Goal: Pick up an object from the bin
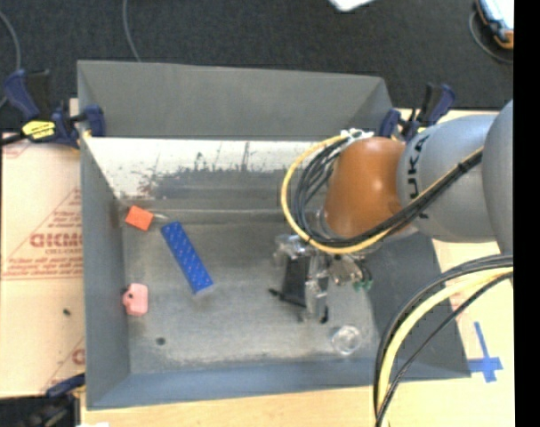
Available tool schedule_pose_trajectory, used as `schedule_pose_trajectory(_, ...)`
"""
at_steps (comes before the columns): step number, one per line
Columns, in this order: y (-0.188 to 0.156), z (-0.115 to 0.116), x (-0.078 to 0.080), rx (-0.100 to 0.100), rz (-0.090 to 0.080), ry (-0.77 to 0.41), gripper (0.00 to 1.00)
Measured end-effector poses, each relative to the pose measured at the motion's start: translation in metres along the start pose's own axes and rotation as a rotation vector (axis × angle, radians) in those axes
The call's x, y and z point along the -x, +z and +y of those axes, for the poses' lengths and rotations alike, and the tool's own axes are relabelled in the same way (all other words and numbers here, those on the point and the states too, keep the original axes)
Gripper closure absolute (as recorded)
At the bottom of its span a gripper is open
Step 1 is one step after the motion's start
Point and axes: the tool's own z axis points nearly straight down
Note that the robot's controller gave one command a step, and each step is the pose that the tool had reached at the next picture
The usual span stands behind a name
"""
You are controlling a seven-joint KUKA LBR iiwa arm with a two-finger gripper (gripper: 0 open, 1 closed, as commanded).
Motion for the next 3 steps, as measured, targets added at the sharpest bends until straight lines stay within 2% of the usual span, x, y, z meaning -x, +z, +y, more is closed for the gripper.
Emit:
schedule_pose_trajectory(1,-0.002,-0.035,-0.01,-0.007,-0.009,-0.485,1.0)
schedule_pose_trajectory(2,-0.002,-0.035,-0.01,-0.006,-0.009,-0.483,1.0)
schedule_pose_trajectory(3,-0.002,-0.079,-0.007,-0.011,-0.014,-0.501,1.0)
